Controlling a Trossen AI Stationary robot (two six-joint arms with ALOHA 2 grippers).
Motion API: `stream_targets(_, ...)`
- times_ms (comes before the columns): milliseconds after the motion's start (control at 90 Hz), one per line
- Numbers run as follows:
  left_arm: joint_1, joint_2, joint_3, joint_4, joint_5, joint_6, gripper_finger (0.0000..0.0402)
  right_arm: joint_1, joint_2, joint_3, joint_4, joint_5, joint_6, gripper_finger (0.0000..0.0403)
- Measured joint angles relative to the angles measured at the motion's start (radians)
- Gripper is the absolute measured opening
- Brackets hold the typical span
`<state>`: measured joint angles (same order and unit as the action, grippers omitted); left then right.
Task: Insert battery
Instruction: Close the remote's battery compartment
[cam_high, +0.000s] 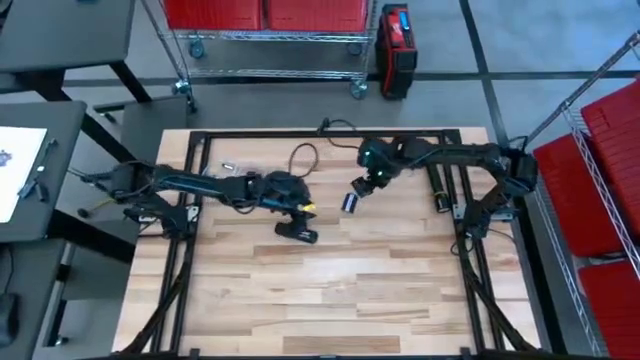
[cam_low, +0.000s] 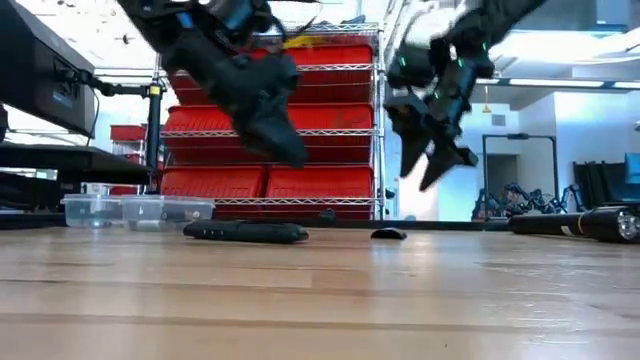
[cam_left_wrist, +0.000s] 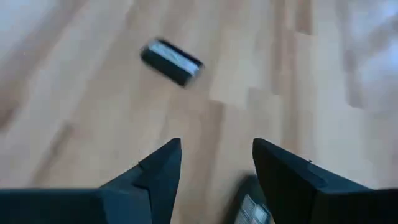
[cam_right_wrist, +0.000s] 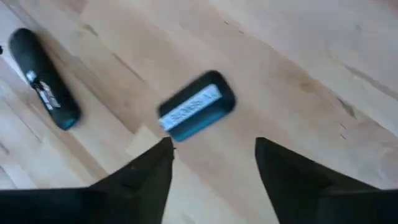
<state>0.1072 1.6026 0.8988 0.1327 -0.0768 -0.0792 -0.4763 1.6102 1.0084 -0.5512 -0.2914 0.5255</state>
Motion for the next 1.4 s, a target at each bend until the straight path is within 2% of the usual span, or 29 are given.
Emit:
stream_targets(56, -0.006, 0.069, 0.062, -0.005, -0.061, 0.087, 0.0179, -0.031, 0.005, -0.037, 0.055, -0.040, -0.009, 0.0234)
stream_targets(167, -0.011, 0.192, 0.194, -0.005, -0.163, 0.237, 0.0179, -0.064, 0.025, -0.073, 0.156, -0.049, -0.019, 0.0238)
stream_targets(311, -0.016, 0.340, 0.332, -0.013, -0.196, 0.347, 0.0179, -0.083, 0.077, -0.082, 0.226, -0.116, -0.121, 0.0239)
stream_targets(478, -0.024, 0.461, 0.430, -0.060, -0.211, 0.396, 0.0179, -0.082, 0.165, -0.082, 0.250, -0.158, -0.173, 0.0238)
stream_targets(600, -0.036, 0.498, 0.450, -0.121, -0.224, 0.401, 0.0179, -0.085, 0.199, -0.080, 0.276, -0.204, -0.184, 0.0235)
stream_targets(956, -0.029, 0.505, 0.440, -0.101, -0.278, 0.436, 0.0179, -0.080, 0.208, -0.080, 0.301, -0.227, -0.213, 0.0231)
stream_targets(1289, -0.022, 0.529, 0.438, -0.013, -0.304, 0.453, 0.0179, -0.043, 0.210, -0.081, 0.310, -0.247, -0.216, 0.0230)
stream_targets(1400, -0.021, 0.532, 0.437, 0.014, -0.304, 0.460, 0.0179, -0.028, 0.212, -0.082, 0.311, -0.282, -0.215, 0.0230)
